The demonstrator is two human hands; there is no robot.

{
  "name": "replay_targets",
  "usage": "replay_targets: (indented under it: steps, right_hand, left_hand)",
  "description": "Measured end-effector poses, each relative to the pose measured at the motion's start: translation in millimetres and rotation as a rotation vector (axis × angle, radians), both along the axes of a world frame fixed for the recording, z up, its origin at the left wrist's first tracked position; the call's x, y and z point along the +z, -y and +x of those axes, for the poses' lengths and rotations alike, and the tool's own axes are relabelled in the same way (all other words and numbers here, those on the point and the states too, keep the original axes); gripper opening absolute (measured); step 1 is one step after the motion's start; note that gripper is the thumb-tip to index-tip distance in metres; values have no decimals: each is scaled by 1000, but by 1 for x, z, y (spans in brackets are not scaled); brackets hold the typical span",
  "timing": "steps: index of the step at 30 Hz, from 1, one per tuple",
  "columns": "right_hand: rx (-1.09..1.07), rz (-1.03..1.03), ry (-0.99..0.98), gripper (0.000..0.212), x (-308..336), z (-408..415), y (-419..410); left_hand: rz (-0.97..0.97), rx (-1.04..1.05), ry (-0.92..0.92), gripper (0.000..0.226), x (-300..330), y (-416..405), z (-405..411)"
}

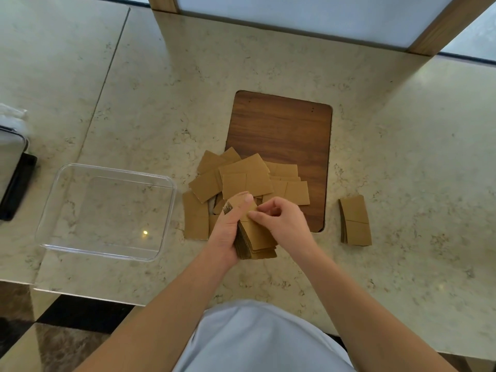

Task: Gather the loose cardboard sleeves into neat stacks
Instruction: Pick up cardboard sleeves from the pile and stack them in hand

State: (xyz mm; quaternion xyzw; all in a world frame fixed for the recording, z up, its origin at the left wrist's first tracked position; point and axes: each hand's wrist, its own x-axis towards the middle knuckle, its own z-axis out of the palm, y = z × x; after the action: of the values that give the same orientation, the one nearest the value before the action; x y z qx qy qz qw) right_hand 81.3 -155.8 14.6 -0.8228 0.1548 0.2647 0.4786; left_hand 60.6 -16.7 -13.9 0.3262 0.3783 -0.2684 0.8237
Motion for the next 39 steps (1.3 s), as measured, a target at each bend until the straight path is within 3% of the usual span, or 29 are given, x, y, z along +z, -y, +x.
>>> replay_targets:
  steps: [2,5,7,9,11,14,18,20,24,30,32,34,35,36,37,39]
  right_hand:
    - [130,-34,38,16,0,8,-2]
    - [253,-121,130,16,-2,31,-1]
    - [355,-202,217,40,-1,46,-6]
    - [340,-87,283,60,7,52,-13]
    - [341,32,414,57,17,47,-26]
    - [487,-22,695,42,19,23,-41]
    - [400,-76,898,36,18,8,-45]
    - [397,-108,937,39,18,6,-44]
    - [339,-127,928,53,16,5,-43]
    - [284,-116,947,48,18,2,-38]
    - [243,-35,795,48,17,7,-38]
    - [120,115,482,47,12,25,-34]
    - [91,89,386,40,6,37,-29]
    - [155,-63,366,30,-2,49,-23]
    - [295,-254,357,33,-11,61,-17]
    - [591,-484,315,61,-29,76,-11]
  left_hand:
    - [-27,60,40,58,1,-5,-1]
    - [-84,112,79,62,2,-14,-4]
    - [-132,135,105,59,5,-18,-5]
    - [-177,166,99,62,10,-18,0]
    - [-199,205,68,75,13,-21,6]
    - [-262,250,34,90,21,-22,15]
    - [-251,291,8,63,22,-20,18]
    - [-223,307,-20,61,19,-19,19]
    - [-266,249,47,55,20,-13,17]
    - [-342,205,217,50,18,-14,10]
    - [-328,197,219,56,14,-15,6]
    - [-334,210,194,65,10,-19,4]
    - [-359,227,183,64,9,-22,3]
    - [-391,246,177,61,7,-25,2]
    - [-420,257,173,54,7,-28,2]
    - [-453,259,176,42,4,-34,0]
